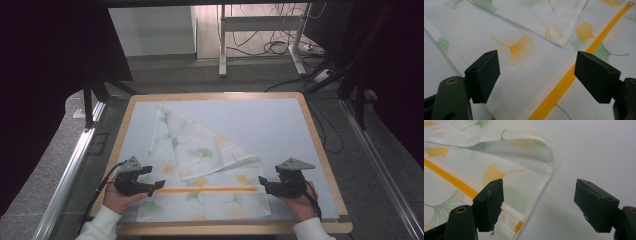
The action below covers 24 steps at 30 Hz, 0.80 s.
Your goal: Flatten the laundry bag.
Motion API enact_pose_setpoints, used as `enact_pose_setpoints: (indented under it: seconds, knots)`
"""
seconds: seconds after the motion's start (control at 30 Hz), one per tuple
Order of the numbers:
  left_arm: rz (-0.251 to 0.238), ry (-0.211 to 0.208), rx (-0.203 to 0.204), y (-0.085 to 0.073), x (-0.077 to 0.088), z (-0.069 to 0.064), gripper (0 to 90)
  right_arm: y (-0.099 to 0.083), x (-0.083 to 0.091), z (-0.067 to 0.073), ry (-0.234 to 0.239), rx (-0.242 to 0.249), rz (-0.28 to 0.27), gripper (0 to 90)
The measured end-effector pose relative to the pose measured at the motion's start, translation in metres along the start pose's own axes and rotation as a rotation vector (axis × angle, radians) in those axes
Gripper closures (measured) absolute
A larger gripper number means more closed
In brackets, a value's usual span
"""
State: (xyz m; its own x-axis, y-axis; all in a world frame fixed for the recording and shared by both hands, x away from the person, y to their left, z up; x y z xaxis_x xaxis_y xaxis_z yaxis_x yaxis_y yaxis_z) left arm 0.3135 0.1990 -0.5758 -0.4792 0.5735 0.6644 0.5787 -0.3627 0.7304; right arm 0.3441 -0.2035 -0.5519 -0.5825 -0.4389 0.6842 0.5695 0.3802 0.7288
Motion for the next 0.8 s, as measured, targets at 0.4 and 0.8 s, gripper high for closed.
enact_pose_setpoints:
  seconds: [0.4,0.8]
  knots:
    - [0.014,-0.005,0.006,-0.002,-0.002,-0.001,21.2,0.003,0.004,0.002,0.018,0.007,-0.008,28.7]
    - [0.028,-0.005,0.011,-0.005,-0.002,0.001,21.9,0.021,0.005,0.020,0.073,0.047,0.000,31.7]
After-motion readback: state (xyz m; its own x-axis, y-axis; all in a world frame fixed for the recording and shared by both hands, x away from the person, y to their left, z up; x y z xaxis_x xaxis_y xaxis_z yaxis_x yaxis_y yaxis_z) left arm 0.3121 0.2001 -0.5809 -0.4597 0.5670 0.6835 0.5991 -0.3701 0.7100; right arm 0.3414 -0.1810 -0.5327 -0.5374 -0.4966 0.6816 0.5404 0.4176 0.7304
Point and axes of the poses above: each handheld gripper's, and its own axes: x roughly backward along the jaws, y roughly out of its top, z roughly to its left, the point moved 8 cm from there along -x, roughly forward along the jaws, and after that the axes turned 3 degrees about z, right-handed, at the moved point
